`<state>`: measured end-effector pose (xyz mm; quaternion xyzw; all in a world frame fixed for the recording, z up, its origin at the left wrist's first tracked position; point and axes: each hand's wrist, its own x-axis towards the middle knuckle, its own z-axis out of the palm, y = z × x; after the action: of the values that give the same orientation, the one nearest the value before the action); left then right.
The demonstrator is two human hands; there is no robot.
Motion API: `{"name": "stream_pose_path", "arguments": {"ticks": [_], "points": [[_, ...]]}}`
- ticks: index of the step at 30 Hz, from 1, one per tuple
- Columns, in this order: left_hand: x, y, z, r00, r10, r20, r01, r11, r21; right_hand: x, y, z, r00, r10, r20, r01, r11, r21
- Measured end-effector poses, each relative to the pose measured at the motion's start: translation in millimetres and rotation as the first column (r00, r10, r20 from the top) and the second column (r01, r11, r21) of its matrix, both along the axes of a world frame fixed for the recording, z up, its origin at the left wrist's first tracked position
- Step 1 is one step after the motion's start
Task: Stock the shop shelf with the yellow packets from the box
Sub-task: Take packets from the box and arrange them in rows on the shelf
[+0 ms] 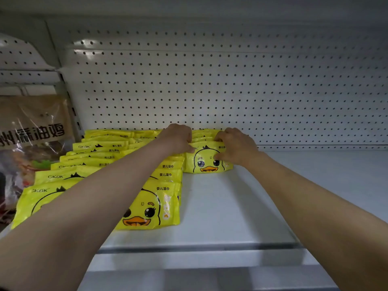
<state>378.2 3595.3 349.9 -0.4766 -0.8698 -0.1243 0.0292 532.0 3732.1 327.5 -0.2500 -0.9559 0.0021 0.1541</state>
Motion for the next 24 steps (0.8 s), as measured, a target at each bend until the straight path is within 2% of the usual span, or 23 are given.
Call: {"name": "stream_pose_path", "arguments": {"ticks": [4, 13, 19, 24], "points": [[23.6, -16.1, 4.9, 0.997, 0.058, -0.054, -0.054, 0.996, 0.068, 13.6, -14.6, 7.9, 0.999, -0.010, -0.043, 0.011, 1.000, 0.023], [109.6, -97.5, 25.9, 0.984, 0.169, -0.051, -0.144, 0.934, 0.328, 78.3, -82.6, 43.1, 0.980, 0.130, -0.151, -0.126, 0.991, 0.031], [176.1, -179.6, 13.5, 0.954, 0.283, -0.097, -0.230, 0.901, 0.368, 123.2, -143.2, 48.8, 0.947, 0.247, -0.206, -0.237, 0.969, 0.074], [218.2, -257.2, -4.6, 0.915, 0.380, -0.134, -0.315, 0.882, 0.351, 144.5, -211.0, 33.5, 0.914, 0.357, -0.193, -0.348, 0.934, 0.079]]}}
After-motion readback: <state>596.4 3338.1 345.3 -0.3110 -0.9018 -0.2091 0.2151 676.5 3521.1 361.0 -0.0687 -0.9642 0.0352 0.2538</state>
